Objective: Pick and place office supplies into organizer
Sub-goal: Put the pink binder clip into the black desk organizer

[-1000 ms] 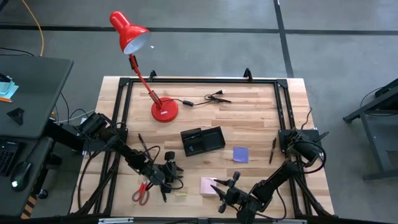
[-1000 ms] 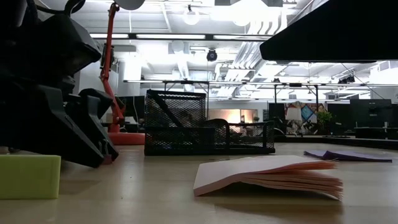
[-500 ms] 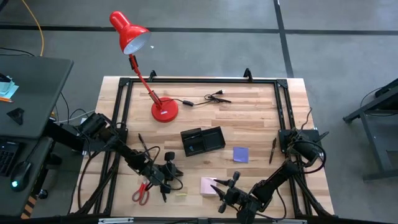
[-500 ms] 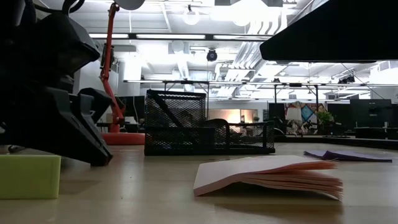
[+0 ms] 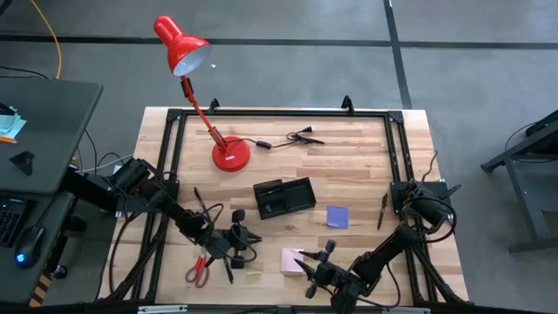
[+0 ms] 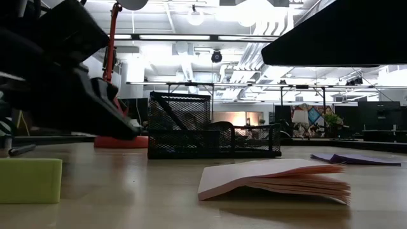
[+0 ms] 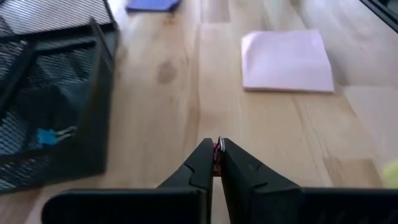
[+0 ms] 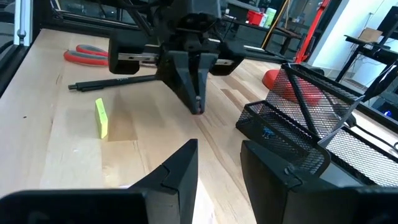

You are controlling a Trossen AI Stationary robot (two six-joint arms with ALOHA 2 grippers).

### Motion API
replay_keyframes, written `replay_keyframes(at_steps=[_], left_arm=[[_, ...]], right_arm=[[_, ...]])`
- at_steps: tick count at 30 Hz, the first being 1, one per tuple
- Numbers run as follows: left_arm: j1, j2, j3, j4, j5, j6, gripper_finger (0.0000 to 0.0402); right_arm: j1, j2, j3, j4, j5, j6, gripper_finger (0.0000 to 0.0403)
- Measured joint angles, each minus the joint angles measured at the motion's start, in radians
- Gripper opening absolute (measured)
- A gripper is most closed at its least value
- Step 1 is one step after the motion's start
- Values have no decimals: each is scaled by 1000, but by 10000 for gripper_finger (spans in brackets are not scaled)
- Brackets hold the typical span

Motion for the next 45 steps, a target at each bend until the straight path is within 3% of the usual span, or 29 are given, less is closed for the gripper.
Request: replay_keyframes(at_steps=[12,17,24,30,45], left_arm=[[27,0,88,-2,-212,22,10],[103,0,107,-5,-192,6,23],[212,0,107,-21,-101,-42,5],[261,0,107,-72,-101,-62,24],[274,0,107,-108,-104,-115,28]], right_arm=[[-13,0,0,-7,-18,23,114],[-13,0,0,-7,-18,24,114],[-13,0,0,-7,-24,24,114],[-13,0,0,-7,-25,24,114],[-13,0,0,-7,-25,27,114]])
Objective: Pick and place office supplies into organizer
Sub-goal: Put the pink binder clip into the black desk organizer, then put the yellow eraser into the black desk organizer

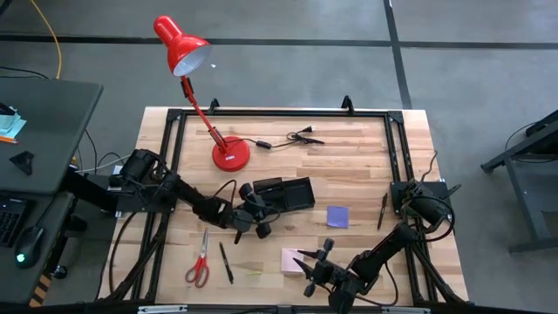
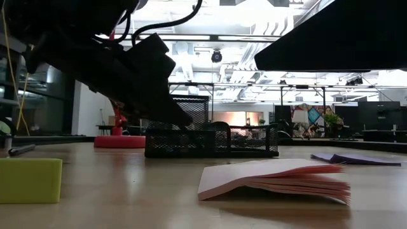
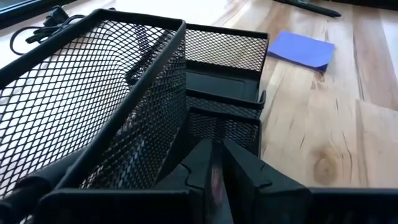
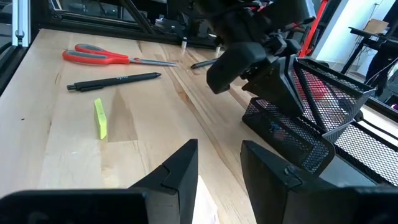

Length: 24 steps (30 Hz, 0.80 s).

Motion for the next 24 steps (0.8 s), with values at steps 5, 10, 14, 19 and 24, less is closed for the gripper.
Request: replay_keyframes(at_steps=[5,10,14,19,24], left_arm=[[0,0,0,1,16,0,28],[-8,0,0,11,43,27,28],[-49,-17,0,44,101,81,28],[-156,-28,0,30,78,79,28],[-279,-29,0,27,18,97,31]], right_arm=[[0,0,0,0,0,0,114],[0,0,0,0,0,0,114],[0,0,0,-4,0,1,114],[0,0,0,-37,-1,34,114],[0,0,0,-52,-14,52,114]])
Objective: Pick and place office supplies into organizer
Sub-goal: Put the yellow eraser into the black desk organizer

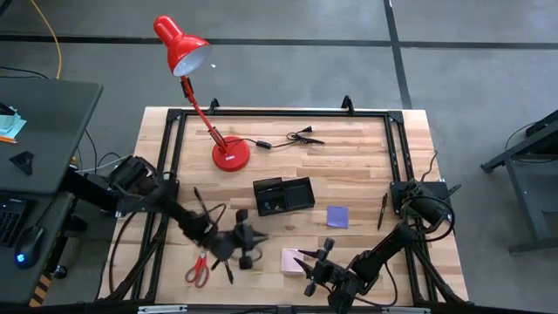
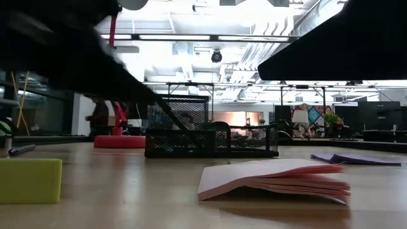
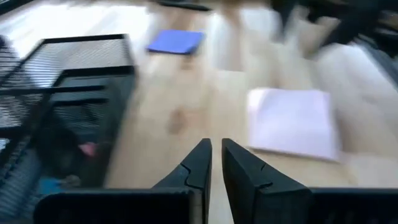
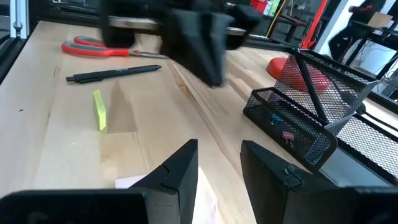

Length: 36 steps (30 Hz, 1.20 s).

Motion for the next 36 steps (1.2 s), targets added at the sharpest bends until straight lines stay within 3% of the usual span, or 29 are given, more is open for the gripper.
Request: replay_keyframes(at_steps=[4,8,13,16,18,27,36], left_arm=[[-69,0,0,1,-11,1,61],[-106,0,0,1,4,-38,120],[-135,0,0,0,163,-124,198],[-135,0,0,39,284,-189,230],[-135,0,0,49,313,-209,243],[-136,0,0,-56,249,-253,233],[-150,0,0,-57,243,-256,224]], right_arm=[[0,0,0,1,2,0,114],[-3,0,0,2,13,0,114],[-13,0,0,3,-3,8,114],[-21,0,0,1,-23,8,114],[-26,0,0,1,-31,10,114],[-28,0,0,0,-53,23,114],[-28,0,0,0,-53,21,114]])
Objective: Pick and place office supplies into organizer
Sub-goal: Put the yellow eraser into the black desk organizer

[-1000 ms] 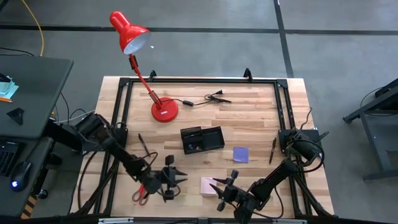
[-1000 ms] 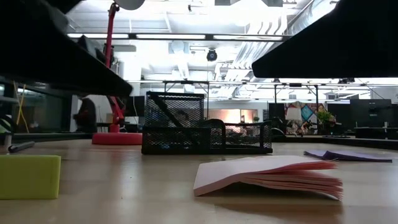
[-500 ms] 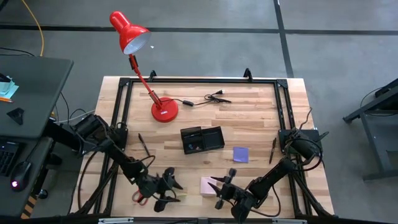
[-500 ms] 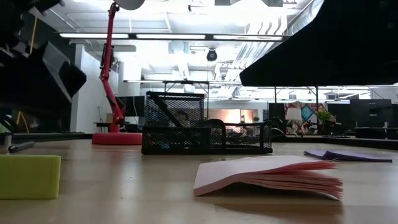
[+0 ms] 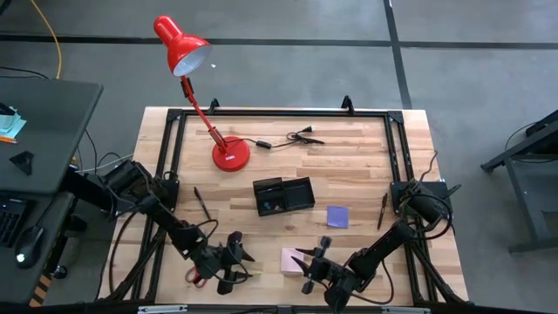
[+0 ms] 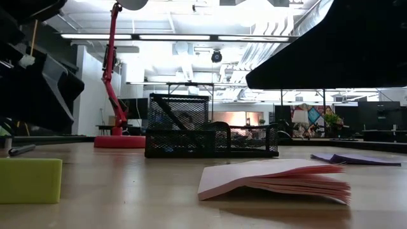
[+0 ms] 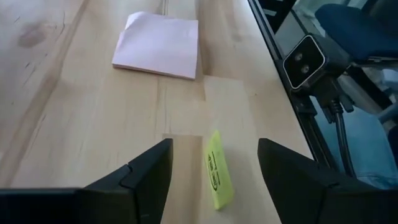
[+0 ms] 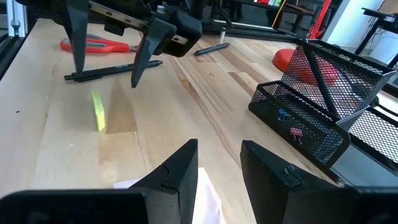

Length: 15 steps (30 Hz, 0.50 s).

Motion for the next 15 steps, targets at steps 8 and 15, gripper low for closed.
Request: replay_keyframes(at_steps=[8,15], left_arm=[[-53,8,0,0,-56,-2,225],[-78,24,0,7,-102,2,225]], right_arm=[[0,0,0,-1,0,1,114],[0,0,0,-1,1,1,114]])
